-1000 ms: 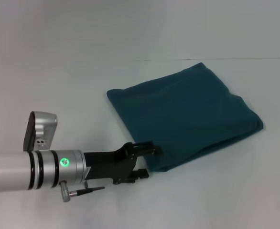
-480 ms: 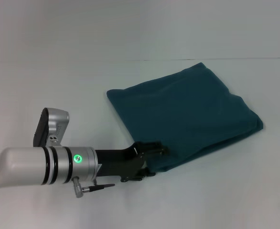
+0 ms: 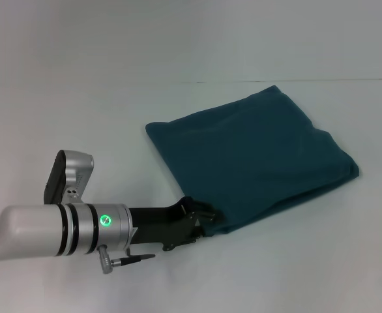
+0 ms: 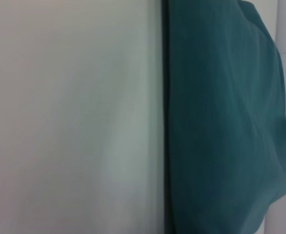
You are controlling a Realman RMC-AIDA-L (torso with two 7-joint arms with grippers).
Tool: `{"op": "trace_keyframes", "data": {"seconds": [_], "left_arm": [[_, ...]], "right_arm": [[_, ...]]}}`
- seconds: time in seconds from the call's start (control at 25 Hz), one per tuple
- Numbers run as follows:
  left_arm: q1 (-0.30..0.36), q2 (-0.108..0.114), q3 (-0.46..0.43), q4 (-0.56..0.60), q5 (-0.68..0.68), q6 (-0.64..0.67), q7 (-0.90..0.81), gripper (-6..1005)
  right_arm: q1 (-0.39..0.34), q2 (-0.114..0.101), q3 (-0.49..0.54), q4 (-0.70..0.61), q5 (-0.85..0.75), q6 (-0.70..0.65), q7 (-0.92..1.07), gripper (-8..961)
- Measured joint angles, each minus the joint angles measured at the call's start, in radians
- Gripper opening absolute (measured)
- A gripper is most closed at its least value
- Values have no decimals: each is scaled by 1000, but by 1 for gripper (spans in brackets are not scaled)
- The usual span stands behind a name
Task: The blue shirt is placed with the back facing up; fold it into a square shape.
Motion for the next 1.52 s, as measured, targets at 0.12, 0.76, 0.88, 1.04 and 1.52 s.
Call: {"op": "trace_keyframes", "data": {"seconds": [0.12, 0.76, 0.88, 1.04, 1.52], "left_arm": [[3, 0, 0, 0, 0, 0, 1, 456], [13, 5, -1, 6, 4, 42, 42, 28], [47, 14, -2, 53, 17, 89, 46, 29], [94, 43, -8, 124, 38, 143, 29, 29], [106, 97, -139, 213, 232, 209, -11, 27]], "right_arm": [[0, 0, 13, 0, 0, -4, 0, 925], [0, -5, 14, 15, 0, 0, 0, 925], [-5, -5, 14, 17, 0, 2, 0, 925], [-11, -2, 15, 18, 0, 2, -1, 925], [-17, 2, 17, 17, 0, -6, -2, 925]]}}
